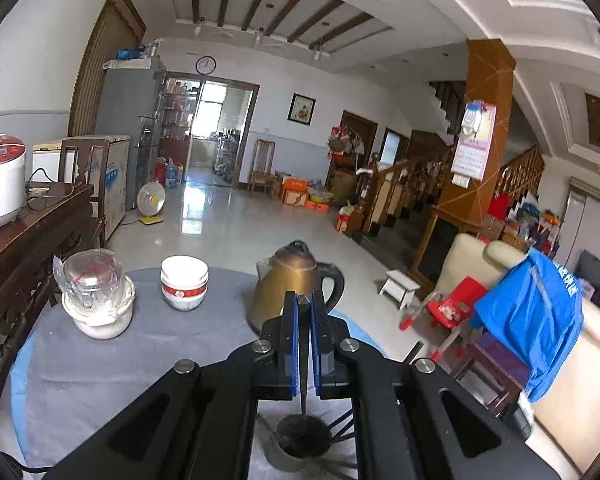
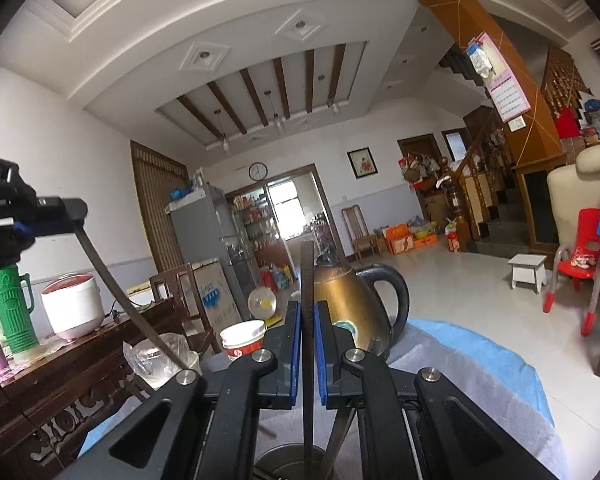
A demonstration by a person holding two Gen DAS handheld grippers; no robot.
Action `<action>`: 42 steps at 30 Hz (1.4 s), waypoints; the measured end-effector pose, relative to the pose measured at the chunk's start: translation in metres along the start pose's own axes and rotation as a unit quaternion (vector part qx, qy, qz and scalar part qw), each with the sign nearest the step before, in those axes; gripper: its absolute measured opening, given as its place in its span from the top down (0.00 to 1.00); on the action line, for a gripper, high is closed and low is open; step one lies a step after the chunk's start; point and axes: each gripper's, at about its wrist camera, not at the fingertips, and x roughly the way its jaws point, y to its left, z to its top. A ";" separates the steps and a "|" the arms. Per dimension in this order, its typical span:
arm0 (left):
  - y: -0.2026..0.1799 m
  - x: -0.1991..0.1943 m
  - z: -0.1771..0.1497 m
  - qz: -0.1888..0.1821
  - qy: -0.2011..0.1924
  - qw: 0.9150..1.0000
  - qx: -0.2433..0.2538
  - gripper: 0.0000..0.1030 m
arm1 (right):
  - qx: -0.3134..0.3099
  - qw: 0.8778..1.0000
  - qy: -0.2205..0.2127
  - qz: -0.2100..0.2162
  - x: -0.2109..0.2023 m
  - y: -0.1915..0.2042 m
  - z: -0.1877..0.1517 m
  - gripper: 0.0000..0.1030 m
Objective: Organize utensils
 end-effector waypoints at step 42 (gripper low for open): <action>0.057 -0.088 -0.124 0.221 0.120 0.964 0.080 0.17 | -0.051 0.990 0.127 0.034 -0.140 0.036 -0.031 0.30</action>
